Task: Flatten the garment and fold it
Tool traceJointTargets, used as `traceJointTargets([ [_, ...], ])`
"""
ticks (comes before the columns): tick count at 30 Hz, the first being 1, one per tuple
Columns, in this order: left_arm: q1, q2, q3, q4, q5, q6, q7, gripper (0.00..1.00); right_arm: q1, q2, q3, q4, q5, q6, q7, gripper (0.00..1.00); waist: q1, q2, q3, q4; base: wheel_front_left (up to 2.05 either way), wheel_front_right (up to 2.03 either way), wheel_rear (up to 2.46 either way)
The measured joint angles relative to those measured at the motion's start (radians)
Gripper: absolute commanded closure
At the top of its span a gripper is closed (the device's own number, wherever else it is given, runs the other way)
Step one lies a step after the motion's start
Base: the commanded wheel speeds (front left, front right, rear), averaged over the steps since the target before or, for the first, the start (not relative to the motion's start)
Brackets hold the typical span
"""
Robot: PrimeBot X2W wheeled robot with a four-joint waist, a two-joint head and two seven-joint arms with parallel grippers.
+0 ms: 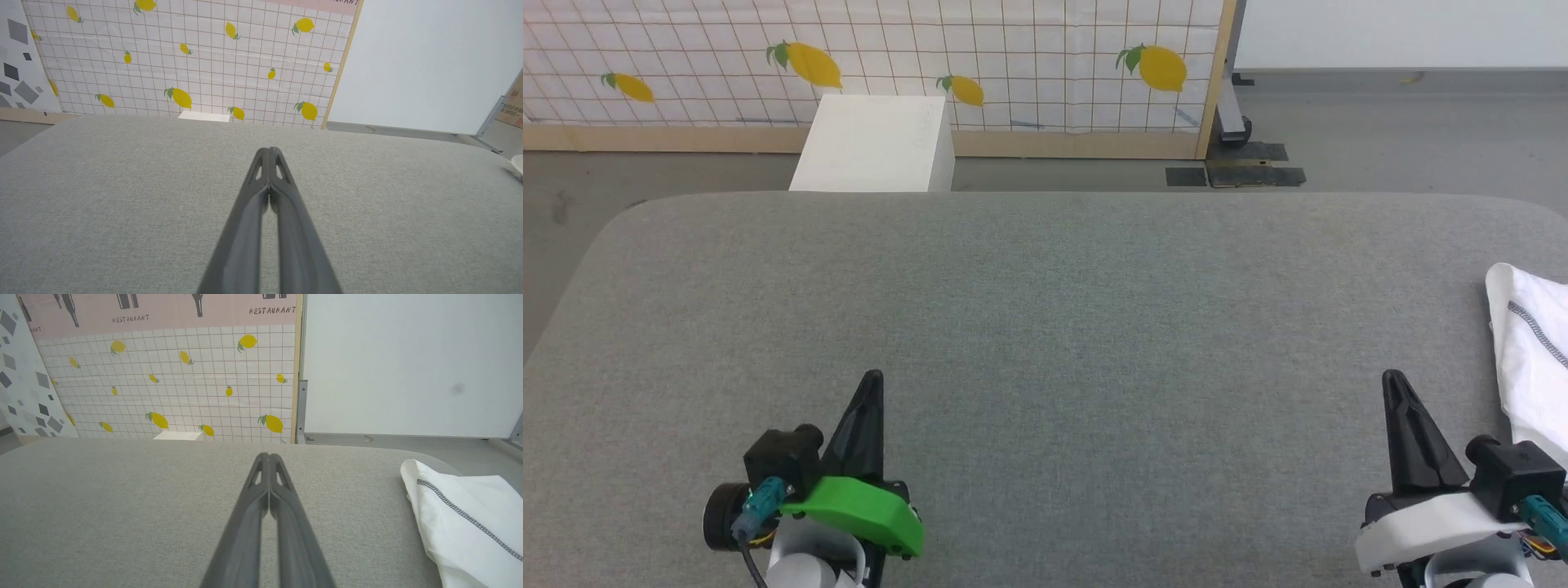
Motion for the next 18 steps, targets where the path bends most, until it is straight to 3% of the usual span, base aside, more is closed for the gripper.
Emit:
traceJointTargets([
  [18, 0.001, 0.0, 0.012, -0.036, 0.034, 0.014, 0.04, 1.0, -0.001, 0.0, 0.015, -0.007, -0.008, 0.0, 0.027, 1.0, 0.0, 0.0, 0.0, -0.001, 0.0, 0.0, 0.0],
])
